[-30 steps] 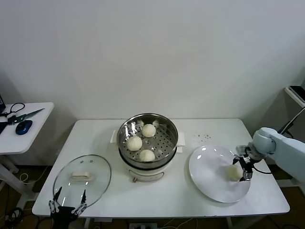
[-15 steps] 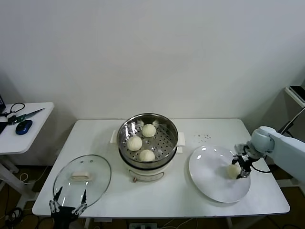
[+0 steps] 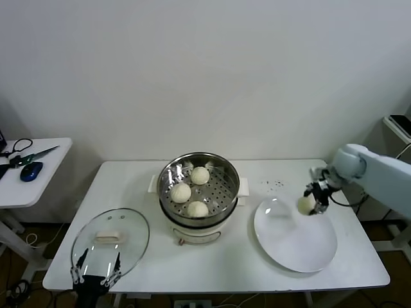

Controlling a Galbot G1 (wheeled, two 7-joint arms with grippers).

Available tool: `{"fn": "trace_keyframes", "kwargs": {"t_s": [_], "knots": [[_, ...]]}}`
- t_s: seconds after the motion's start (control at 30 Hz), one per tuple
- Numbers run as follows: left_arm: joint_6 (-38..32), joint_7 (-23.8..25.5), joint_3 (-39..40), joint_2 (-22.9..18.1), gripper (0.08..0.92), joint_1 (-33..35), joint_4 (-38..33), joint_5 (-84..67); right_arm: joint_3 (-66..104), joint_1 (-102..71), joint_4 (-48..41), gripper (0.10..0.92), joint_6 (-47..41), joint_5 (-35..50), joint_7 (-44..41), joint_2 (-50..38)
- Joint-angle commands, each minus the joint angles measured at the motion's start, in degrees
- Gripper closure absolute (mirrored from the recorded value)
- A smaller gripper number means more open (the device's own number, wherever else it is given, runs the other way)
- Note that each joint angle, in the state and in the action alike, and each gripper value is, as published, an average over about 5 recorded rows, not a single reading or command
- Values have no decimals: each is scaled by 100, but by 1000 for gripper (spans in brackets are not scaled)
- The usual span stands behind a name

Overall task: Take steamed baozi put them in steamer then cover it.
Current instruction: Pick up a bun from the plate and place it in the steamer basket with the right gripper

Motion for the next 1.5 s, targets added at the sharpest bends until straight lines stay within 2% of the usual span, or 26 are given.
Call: {"fn": "trace_keyframes", "kwargs": {"t_s": [0.03, 0.27, 0.57, 1.5], "knots": [[-15, 10, 123, 38, 177, 8, -9, -58, -2306, 2791, -80, 363, -155, 2265, 36, 1478], [-45, 70, 215, 155, 177, 35, -71, -118, -2756, 3213, -226, 357, -305, 3440, 165, 2795], [-42, 101, 248, 189, 177, -2, -142, -139, -2561, 2642, -234, 355, -601, 3748, 513, 3699], [-29, 108, 207, 303, 177, -70, 44, -210, -2606, 1257, -779, 355, -658, 2984, 778, 4008]]}}
